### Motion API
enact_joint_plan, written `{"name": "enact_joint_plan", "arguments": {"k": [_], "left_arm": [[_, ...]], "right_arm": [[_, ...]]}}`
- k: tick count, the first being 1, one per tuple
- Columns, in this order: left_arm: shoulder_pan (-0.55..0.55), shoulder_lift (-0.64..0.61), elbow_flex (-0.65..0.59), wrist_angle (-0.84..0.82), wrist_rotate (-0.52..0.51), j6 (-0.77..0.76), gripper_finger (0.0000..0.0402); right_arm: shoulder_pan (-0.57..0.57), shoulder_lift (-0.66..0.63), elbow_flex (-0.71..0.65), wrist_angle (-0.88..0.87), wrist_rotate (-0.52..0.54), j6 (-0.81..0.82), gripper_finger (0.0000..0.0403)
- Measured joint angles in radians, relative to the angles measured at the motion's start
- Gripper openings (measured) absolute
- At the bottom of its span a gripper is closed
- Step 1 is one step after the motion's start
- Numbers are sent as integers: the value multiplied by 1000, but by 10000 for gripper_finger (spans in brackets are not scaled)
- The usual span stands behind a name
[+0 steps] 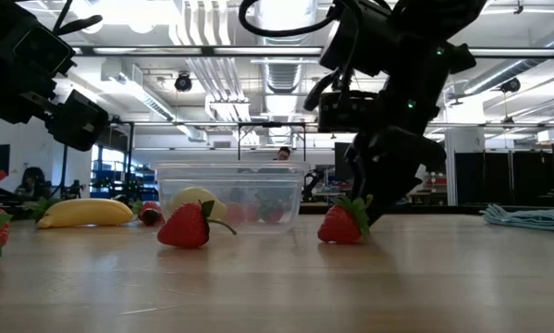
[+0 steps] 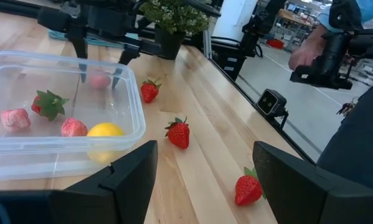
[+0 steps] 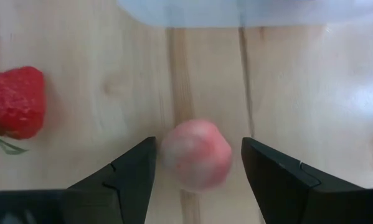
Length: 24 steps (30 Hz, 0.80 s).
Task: Pick and placing Produce into tupperware
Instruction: Put the peach into the transparent bin
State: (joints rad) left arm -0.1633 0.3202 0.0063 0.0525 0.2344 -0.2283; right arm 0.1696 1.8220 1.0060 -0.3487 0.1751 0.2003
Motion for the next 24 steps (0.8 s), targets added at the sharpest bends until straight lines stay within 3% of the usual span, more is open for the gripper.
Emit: {"name": "enact_joint_plan", "arguments": {"k": [7, 16, 24], "left_arm": [[0, 0, 0, 0, 0, 0, 249], [0, 0, 0, 0, 0, 0, 249], [0, 0, 0, 0, 0, 0, 249]], "right_arm": [[0, -1, 0, -15, 8, 32, 208], [0, -3, 4, -26, 10, 42, 134], [-1, -72, 200, -223, 13, 127, 122]]}}
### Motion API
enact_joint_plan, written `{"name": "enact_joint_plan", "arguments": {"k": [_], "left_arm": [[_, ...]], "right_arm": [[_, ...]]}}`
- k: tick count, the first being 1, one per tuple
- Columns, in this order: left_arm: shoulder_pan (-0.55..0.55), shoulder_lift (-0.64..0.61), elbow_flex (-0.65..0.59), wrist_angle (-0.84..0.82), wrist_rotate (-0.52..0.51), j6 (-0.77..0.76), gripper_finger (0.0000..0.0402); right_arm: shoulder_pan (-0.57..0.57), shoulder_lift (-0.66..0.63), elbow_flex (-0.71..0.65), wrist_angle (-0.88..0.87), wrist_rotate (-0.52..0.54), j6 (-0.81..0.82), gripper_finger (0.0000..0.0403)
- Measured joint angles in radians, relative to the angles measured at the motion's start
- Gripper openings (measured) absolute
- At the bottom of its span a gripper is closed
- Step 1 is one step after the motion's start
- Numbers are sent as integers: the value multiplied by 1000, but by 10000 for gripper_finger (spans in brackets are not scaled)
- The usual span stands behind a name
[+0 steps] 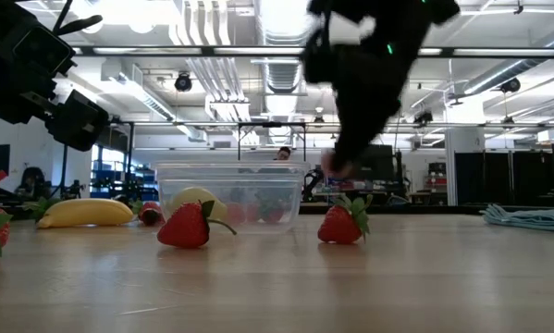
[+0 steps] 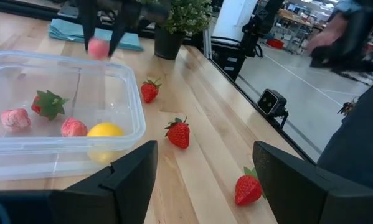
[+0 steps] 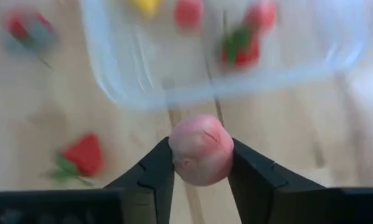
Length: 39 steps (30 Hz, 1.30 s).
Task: Pick and placing Produce into tupperware
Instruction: Put the peach into the transparent bin, then put the strawberry into the transparent bin
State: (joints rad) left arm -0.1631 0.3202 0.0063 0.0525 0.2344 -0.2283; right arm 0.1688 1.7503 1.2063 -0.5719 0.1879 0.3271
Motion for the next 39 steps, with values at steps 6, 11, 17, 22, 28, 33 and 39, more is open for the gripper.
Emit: {"name": "enact_joint_plan", "arguments": {"k": [6, 11, 17, 22, 28, 33, 39], "left_arm": [[0, 2, 0, 0, 0, 0, 249], [0, 0, 0, 0, 0, 0, 249], [0, 0, 0, 0, 0, 0, 249], [0, 0, 0, 0, 0, 0, 249], [0, 0, 0, 0, 0, 0, 249], [0, 0, 0, 0, 0, 0, 249], [0, 0, 0, 0, 0, 0, 249]], "right_arm": [[-27, -16, 169, 12, 3, -108, 124], [-104, 104, 240, -1, -157, -118, 128], [-127, 241, 350, 1, -196, -142, 160], [-126, 344, 502, -87, -173, -232, 211], [-127, 391, 654, -291, -30, -250, 253], [-125, 360, 672, -410, -40, -249, 264], [-86, 256, 527, -424, -138, -218, 256]]}}
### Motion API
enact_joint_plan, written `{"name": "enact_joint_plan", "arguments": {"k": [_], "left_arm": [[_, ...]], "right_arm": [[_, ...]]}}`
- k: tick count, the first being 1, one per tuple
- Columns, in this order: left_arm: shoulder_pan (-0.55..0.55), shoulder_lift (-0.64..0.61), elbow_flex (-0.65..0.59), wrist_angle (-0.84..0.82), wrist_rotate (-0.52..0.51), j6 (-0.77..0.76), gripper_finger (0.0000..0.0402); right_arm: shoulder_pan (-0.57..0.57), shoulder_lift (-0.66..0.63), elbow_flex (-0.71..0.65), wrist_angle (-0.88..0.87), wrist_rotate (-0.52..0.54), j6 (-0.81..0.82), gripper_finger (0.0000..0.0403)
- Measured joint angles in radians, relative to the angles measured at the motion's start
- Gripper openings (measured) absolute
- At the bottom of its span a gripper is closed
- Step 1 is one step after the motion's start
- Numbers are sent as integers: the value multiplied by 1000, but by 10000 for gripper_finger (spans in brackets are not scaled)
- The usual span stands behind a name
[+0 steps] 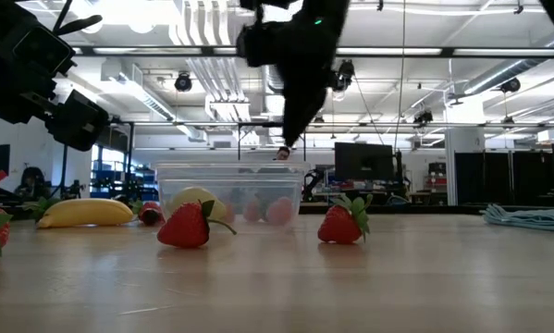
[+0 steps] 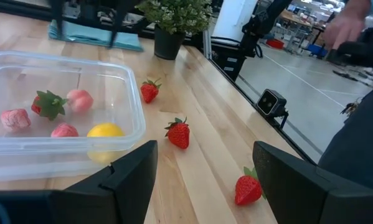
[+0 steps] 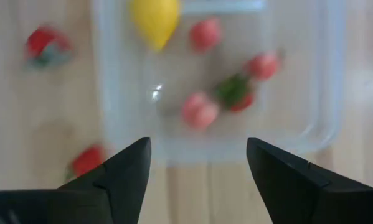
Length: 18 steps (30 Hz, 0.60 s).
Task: Pick and placing Produce into tupperware
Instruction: Put the strawberry into the transparent bin
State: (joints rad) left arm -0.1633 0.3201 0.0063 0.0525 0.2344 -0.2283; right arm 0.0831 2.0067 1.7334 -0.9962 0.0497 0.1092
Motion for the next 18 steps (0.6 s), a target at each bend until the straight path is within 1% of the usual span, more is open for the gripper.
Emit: {"name": "enact_joint_plan", "arguments": {"k": [4, 7, 9, 12, 14, 18], "left_arm": [[0, 1, 0, 0, 0, 0, 249], [0, 0, 0, 0, 0, 0, 249], [0, 0, 0, 0, 0, 0, 249], [0, 0, 0, 0, 0, 0, 249], [0, 0, 0, 0, 0, 0, 249], [0, 0, 0, 0, 0, 0, 249]], "right_arm": [[77, -105, -132, 6, 8, -11, 252], [147, -158, -232, 43, 48, 42, 251], [189, -170, -287, 79, 48, 75, 251], [249, -170, -346, 163, 48, 188, 249], [279, -171, -379, 220, 53, 234, 246], [304, -169, -425, 284, 131, 282, 244]]}}
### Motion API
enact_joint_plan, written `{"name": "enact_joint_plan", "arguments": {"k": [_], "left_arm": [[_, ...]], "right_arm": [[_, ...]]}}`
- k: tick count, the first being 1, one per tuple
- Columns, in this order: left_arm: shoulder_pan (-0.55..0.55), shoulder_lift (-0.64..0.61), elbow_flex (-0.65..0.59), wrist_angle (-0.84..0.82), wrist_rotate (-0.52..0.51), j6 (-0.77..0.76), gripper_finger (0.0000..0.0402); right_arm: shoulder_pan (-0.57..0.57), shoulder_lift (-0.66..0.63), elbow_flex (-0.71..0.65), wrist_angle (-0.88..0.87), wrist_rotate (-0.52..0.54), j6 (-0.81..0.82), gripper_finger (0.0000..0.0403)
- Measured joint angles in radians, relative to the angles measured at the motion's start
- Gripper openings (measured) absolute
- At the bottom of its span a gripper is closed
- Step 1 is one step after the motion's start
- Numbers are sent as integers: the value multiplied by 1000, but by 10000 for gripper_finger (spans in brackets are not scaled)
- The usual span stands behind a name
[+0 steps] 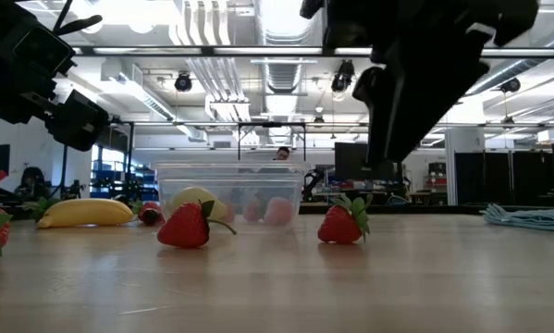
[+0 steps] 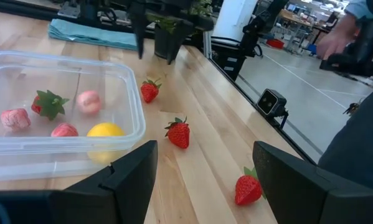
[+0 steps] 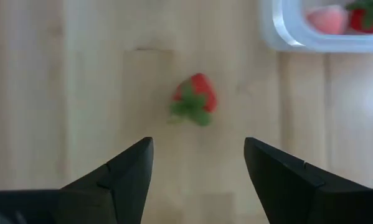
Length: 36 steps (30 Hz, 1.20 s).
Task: Pick and placing Produce into tupperware
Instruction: Put the strawberry into the transparent bin
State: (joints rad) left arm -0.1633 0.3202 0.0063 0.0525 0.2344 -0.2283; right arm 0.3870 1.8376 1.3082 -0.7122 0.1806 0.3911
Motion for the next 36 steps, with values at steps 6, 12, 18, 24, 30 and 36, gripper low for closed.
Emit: {"name": "enact_joint_plan", "arguments": {"k": [6, 12, 18, 24, 30, 36], "left_arm": [[0, 0, 0, 0, 0, 0, 249], [0, 0, 0, 0, 0, 0, 249], [0, -1, 0, 0, 0, 0, 249], [0, -1, 0, 0, 0, 0, 249], [0, 0, 0, 0, 0, 0, 249], [0, -1, 0, 0, 0, 0, 249]], "right_arm": [[-1, 22, -53, 114, 3, -26, 249], [-1, 55, -69, 210, -26, -42, 247], [-6, 92, -70, 231, -22, -49, 248], [-8, 127, -64, 246, -22, -51, 241], [-10, 140, -36, 250, 4, -51, 235], [-14, 143, -35, 252, 31, -51, 232]]}}
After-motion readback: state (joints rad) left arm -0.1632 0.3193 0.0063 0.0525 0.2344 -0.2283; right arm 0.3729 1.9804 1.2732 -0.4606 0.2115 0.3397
